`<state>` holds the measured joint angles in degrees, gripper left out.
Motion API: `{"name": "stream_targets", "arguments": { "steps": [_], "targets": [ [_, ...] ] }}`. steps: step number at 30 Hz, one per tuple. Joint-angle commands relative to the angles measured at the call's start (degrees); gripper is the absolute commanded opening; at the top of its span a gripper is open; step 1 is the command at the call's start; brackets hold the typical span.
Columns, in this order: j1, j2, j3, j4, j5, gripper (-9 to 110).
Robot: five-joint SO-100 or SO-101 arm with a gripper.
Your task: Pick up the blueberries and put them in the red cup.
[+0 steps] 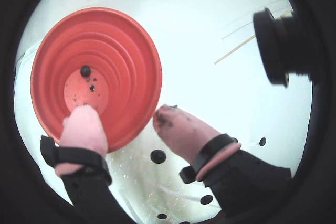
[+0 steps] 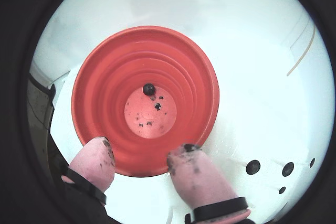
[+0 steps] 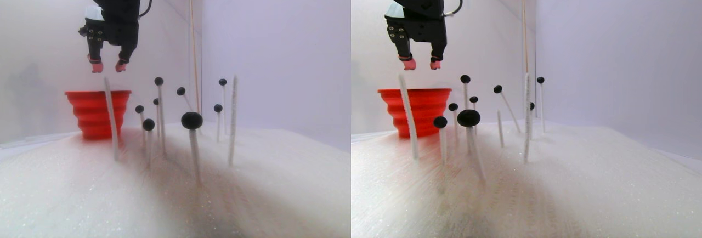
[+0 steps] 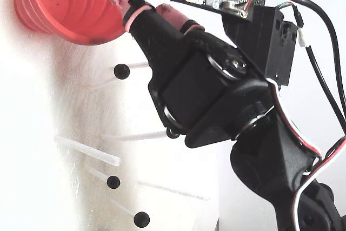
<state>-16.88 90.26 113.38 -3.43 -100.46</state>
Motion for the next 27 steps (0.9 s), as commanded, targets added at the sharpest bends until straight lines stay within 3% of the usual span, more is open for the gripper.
{"name": "stream_targets", "arguments": {
  "steps": [1, 27],
  "targets": [
    [1.1, 9.0, -0.4, 0.7, -0.8, 19],
    [5.5, 23.6, 9.0, 9.1, -0.9, 19]
  ]
}}
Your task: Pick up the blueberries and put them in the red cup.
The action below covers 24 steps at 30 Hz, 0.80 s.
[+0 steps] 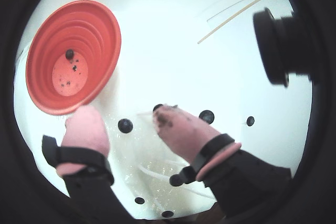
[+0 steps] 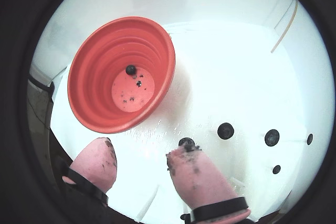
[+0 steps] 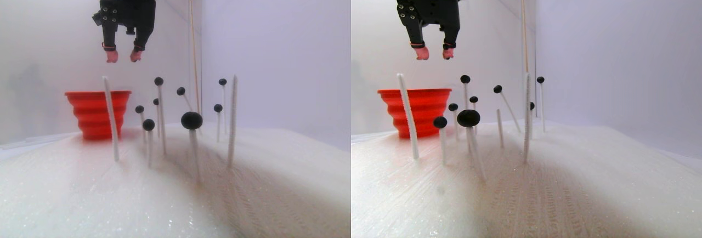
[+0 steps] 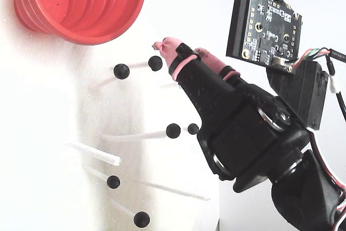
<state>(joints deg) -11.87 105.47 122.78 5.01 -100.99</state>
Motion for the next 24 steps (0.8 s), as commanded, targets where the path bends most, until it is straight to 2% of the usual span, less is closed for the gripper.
{"name": "stream_targets", "arguments": {
  "steps": [1, 24],
  "targets": [
    [0.7, 9.2, 0.2, 1.1, -0.3, 19],
    [4.8, 24.8, 7.0, 13.5, 0.5, 18]
  ]
}}
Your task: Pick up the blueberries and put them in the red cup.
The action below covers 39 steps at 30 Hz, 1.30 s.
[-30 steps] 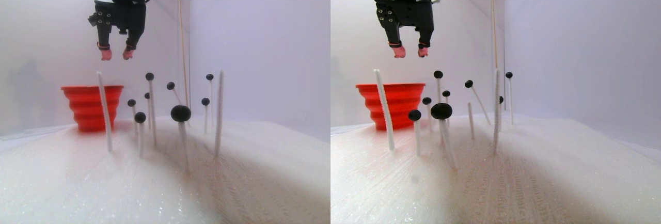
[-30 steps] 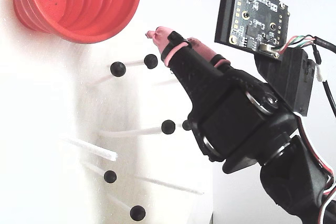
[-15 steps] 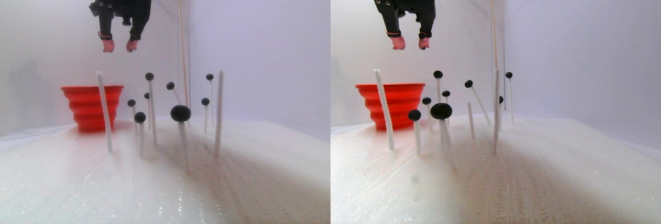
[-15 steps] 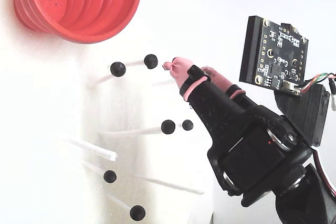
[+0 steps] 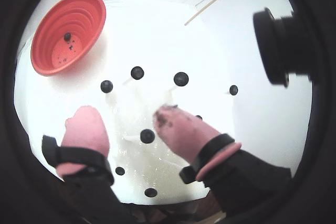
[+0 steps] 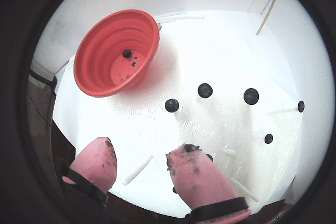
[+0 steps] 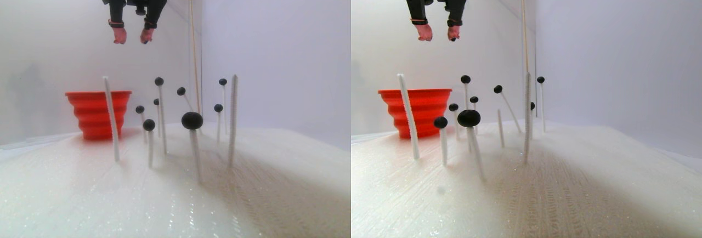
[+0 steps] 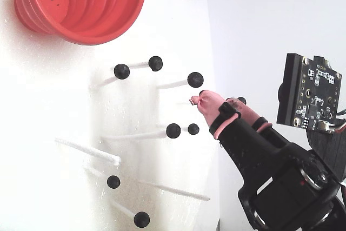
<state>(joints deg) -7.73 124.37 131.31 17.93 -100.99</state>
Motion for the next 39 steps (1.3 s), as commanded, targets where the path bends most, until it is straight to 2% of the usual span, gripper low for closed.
{"name": "stream_targets", "arguments": {
  "steps": [1, 17, 39],
  "targets": [
    [1.0, 6.2, -1.2, 1.1, 0.5, 18],
    [5.7, 12.1, 3.4, 5.7, 0.0, 18],
    [9.9, 10.3, 6.0, 6.4, -1.1, 18]
  ]
}}
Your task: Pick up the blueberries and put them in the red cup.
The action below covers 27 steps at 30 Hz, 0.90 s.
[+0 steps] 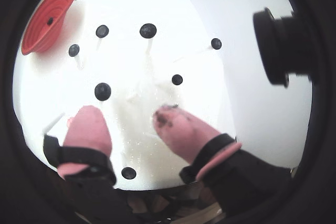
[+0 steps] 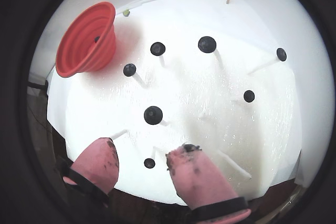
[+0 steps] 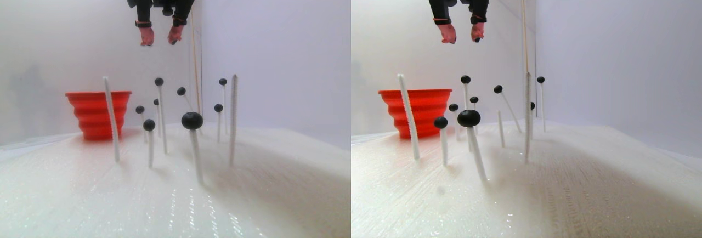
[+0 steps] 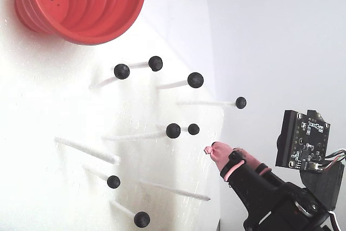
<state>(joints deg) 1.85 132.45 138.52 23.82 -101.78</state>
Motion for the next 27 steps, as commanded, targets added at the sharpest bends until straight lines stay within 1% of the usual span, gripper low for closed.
{"name": "stream_targets", "arguments": {
  "steps": [1, 12, 27],
  "targets": [
    [0.4, 2.2, -1.1, 0.6, -0.4, 18],
    [0.2, -0.3, -0.3, 0.5, 0.1, 18],
    [-0.5, -9.0, -3.3, -5.6, 0.2, 19]
  ]
}}
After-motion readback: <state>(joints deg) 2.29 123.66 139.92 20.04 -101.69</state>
